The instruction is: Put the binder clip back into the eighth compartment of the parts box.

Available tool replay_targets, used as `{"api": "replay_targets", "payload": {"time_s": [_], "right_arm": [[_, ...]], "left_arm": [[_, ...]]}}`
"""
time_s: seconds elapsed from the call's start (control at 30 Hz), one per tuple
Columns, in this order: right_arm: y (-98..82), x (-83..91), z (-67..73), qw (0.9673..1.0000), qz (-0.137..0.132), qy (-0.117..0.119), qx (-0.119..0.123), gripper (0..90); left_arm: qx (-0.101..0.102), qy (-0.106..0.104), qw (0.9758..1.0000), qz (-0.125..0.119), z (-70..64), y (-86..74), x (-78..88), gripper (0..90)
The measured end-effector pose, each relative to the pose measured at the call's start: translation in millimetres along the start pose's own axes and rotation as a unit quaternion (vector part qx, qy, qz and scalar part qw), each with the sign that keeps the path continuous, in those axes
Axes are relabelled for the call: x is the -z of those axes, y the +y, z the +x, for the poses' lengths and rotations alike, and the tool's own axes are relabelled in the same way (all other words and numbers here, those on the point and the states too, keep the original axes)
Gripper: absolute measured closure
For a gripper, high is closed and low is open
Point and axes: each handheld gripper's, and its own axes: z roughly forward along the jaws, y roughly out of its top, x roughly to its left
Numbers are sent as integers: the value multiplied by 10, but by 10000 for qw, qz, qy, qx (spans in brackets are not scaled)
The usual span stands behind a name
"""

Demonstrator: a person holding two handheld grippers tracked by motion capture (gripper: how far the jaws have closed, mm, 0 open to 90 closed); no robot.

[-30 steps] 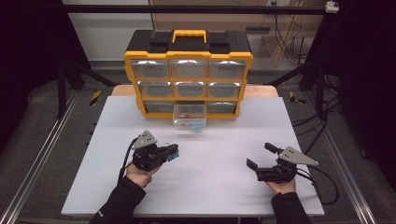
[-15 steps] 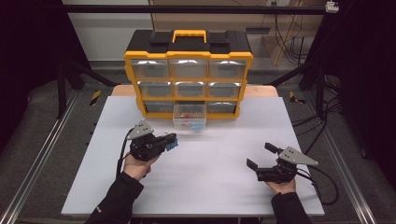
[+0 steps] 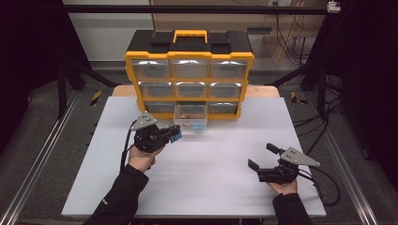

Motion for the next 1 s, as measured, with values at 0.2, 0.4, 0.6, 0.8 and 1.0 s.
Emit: {"api": "replay_targets", "payload": {"time_s": [0.2, 0.4, 0.6, 0.8, 1.0], "right_arm": [[-2, -1, 1, 10000, 4, 22, -1, 5], [4, 2, 11, 10000, 9, -16, -78, 5], [-2, -2, -1, 10000, 7, 20, 9, 5], [-4, 0, -12, 10000, -17, 6, 80, 5], [1, 0, 2, 10000, 0, 1, -12, 5]], "left_arm": [[-3, 52, 10000, -78, 34, 115, -9, 876], [-59, 119, 9999, -103, 62, 229, -66, 876], [-120, 178, 9997, -86, 70, 323, -156, 876], [-218, 261, 9994, -51, 75, 411, -250, 876], [-313, 317, 9990, -23, 99, 470, -318, 876]]}}
